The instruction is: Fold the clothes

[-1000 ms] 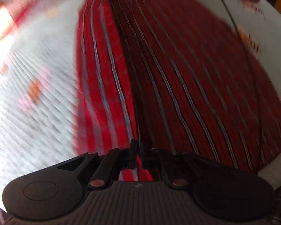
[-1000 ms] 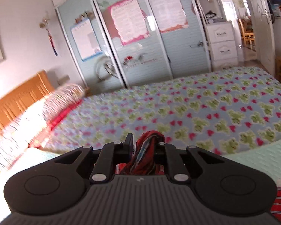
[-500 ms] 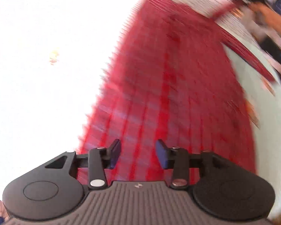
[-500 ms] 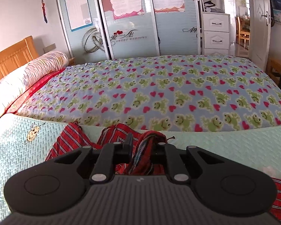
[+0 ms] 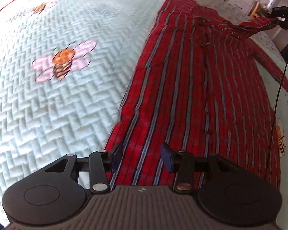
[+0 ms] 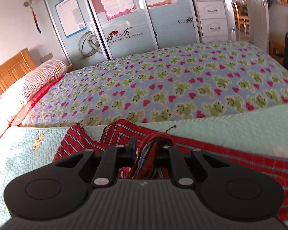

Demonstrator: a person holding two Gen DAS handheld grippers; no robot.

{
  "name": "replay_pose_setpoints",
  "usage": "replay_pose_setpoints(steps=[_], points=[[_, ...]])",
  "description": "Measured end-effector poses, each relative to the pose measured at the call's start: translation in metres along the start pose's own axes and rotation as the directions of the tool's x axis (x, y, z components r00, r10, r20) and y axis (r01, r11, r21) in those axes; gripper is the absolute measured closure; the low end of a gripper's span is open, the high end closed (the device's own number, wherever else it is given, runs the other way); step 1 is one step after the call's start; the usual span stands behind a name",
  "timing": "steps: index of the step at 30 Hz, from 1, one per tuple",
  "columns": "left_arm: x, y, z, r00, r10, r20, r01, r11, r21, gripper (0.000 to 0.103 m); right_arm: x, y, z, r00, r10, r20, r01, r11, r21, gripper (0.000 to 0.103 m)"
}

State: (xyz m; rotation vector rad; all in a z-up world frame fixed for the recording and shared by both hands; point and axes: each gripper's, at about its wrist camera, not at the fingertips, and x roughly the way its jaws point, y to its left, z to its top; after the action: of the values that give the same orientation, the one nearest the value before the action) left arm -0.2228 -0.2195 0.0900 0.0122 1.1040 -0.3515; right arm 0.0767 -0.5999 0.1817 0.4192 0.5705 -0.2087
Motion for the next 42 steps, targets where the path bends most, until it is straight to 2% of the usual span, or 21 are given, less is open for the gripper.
replay_pose_setpoints(steps=[3, 5, 9, 14, 16, 17, 18, 21, 24, 26, 28, 30, 31, 33, 34, 35, 37, 40, 42], points=[[0.007, 0.0, 0.012, 1.0, -0.014, 0.005, 0.014, 1.0, 0.017, 0.055, -0.017, -0.011, 0.001, 0.998, 0.052, 0.039, -0.055, 0.996, 0.07, 0.089], [0.012, 0.0, 0.017, 1.0, -0.022, 0.001, 0.022, 1.0, 0.015, 0.054, -0.037, -0.017, 0.0, 0.989, 0.114, 0.092, -0.126, 0.983, 0.136, 0.089], [0.022, -0.003, 0.027, 0.999, -0.044, -0.017, 0.044, 0.999, -0.01, 0.052, -0.07, -0.031, -0.025, 0.97, 0.211, 0.119, -0.233, 0.945, 0.23, 0.088], [0.026, -0.01, 0.045, 0.999, -0.049, 0.011, 0.049, 0.999, 0.01, 0.05, -0.054, -0.052, -0.084, 0.983, 0.184, -0.003, -0.173, 0.931, 0.32, 0.086], [0.026, -0.012, 0.055, 0.998, -0.055, 0.027, 0.054, 0.998, 0.019, 0.05, -0.041, -0.062, -0.111, 0.984, 0.171, -0.056, -0.139, 0.921, 0.363, 0.075], [0.026, -0.013, 0.061, 0.998, -0.053, 0.043, 0.052, 0.998, 0.023, 0.05, -0.036, -0.068, -0.124, 0.984, 0.158, -0.082, -0.115, 0.915, 0.386, 0.059], [0.025, -0.013, 0.068, 0.997, -0.05, 0.061, 0.048, 0.999, 0.026, 0.05, -0.032, -0.073, -0.135, 0.986, 0.133, -0.102, -0.079, 0.906, 0.415, 0.05], [0.019, -0.007, 0.09, 0.99, -0.029, 0.135, 0.029, 1.0, 0.004, 0.046, -0.037, -0.08, -0.164, 0.984, 0.118, -0.132, -0.041, 0.878, 0.477, 0.048], [0.023, 0.006, 0.11, 0.981, -0.022, 0.194, 0.032, 0.998, -0.049, 0.037, -0.053, -0.083, -0.182, 0.986, 0.087, -0.143, -0.012, 0.889, 0.458, 0.041], [0.034, 0.013, 0.118, 0.976, -0.045, 0.215, 0.059, 0.996, -0.062, 0.037, -0.057, -0.089, -0.189, 0.987, 0.072, -0.143, 0.003, 0.885, 0.465, 0.038], [0.048, 0.014, 0.123, 0.968, -0.083, 0.235, 0.093, 0.995, -0.03, 0.037, -0.06, -0.097, -0.192, 0.99, 0.047, -0.132, 0.024, 0.873, 0.487, 0.038], [0.062, 0.011, 0.128, 0.96, -0.109, 0.258, 0.106, 0.994, 0.027, 0.038, -0.069, -0.097, -0.19, 0.994, -0.029, -0.102, 0.076, 0.869, 0.488, 0.038], [0.065, 0.012, 0.133, 0.951, -0.128, 0.282, 0.121, 0.992, 0.045, 0.038, -0.077, -0.089, -0.189, 0.992, -0.101, -0.074, 0.125, 0.872, 0.473, 0.039], [0.07, 0.017, 0.147, 0.926, -0.167, 0.338, 0.154, 0.986, 0.065, 0.038, -0.094, -0.064, -0.186, 0.975, -0.224, -0.015, 0.209, 0.882, 0.423, 0.038], [0.072, 0.021, 0.155, 0.913, -0.181, 0.366, 0.168, 0.983, 0.069, 0.038, -0.1, -0.05, -0.185, 0.967, -0.254, 0.011, 0.23, 0.89, 0.393, 0.038], [0.074, 0.025, 0.163, 0.899, -0.195, 0.393, 0.181, 0.981, 0.073, 0.038, -0.1, -0.035, -0.185, 0.97, -0.243, 0.025, 0.219, 0.909, 0.355, 0.038], [0.082, 0.03, 0.181, 0.885, -0.221, 0.41, 0.205, 0.975, 0.082, 0.038, -0.093, 0.0, -0.185, 0.978, -0.202, 0.043, 0.184, 0.947, 0.263, 0.038], [0.099, 0.019, 0.199, 0.879, -0.305, 0.366, 0.267, 0.952, 0.152, 0.038, -0.076, 0.046, -0.184, 0.987, -0.143, 0.069, 0.131, 0.98, 0.149, 0.038], [0.115, 0.005, 0.199, 0.889, -0.339, 0.307, 0.281, 0.935, 0.219, 0.038, -0.07, 0.053, -0.176, 0.987, -0.143, 0.078, 0.128, 0.978, 0.167, 0.039]])
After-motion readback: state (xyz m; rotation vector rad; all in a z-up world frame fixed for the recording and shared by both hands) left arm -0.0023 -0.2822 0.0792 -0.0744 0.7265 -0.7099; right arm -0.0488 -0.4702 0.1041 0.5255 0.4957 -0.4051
